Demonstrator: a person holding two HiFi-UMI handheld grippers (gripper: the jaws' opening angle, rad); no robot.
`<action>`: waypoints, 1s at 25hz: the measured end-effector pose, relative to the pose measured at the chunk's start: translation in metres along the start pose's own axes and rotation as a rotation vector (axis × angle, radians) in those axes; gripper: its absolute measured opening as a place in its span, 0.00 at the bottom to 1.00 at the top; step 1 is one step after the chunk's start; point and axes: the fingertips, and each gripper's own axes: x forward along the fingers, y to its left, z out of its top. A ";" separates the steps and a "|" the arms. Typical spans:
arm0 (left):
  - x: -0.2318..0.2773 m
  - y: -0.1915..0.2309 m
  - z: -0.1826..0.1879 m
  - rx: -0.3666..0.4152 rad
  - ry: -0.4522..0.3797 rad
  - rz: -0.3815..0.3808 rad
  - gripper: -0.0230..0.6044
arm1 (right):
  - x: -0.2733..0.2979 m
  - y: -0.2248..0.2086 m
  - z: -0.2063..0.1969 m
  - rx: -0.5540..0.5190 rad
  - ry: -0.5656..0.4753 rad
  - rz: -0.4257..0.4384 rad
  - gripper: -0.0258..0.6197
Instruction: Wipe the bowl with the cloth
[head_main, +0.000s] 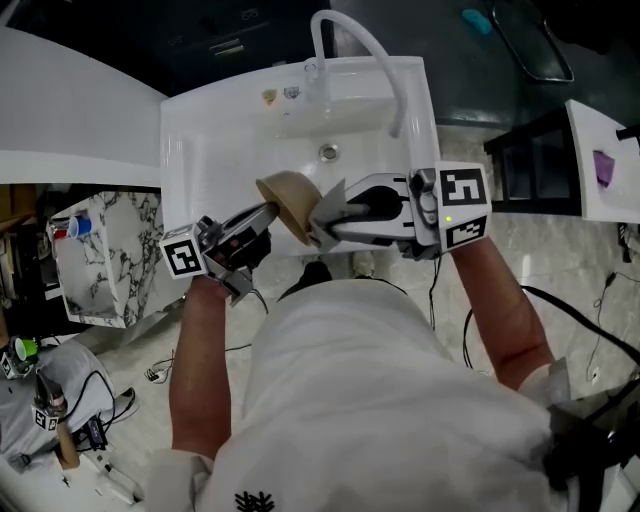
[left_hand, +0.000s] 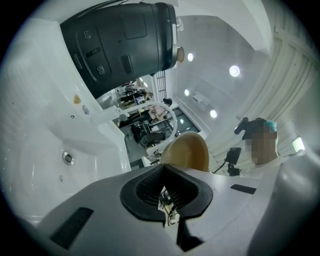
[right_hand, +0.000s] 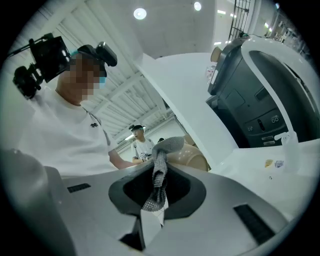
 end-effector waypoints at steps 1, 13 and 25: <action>0.001 0.000 -0.001 -0.004 0.005 -0.006 0.06 | -0.001 -0.001 0.004 0.004 -0.018 0.001 0.11; 0.011 -0.011 -0.018 0.010 0.108 -0.055 0.05 | -0.010 -0.023 0.038 0.021 -0.169 -0.070 0.11; 0.027 -0.041 -0.046 0.067 0.249 -0.159 0.06 | 0.007 -0.033 0.022 0.060 -0.116 -0.072 0.11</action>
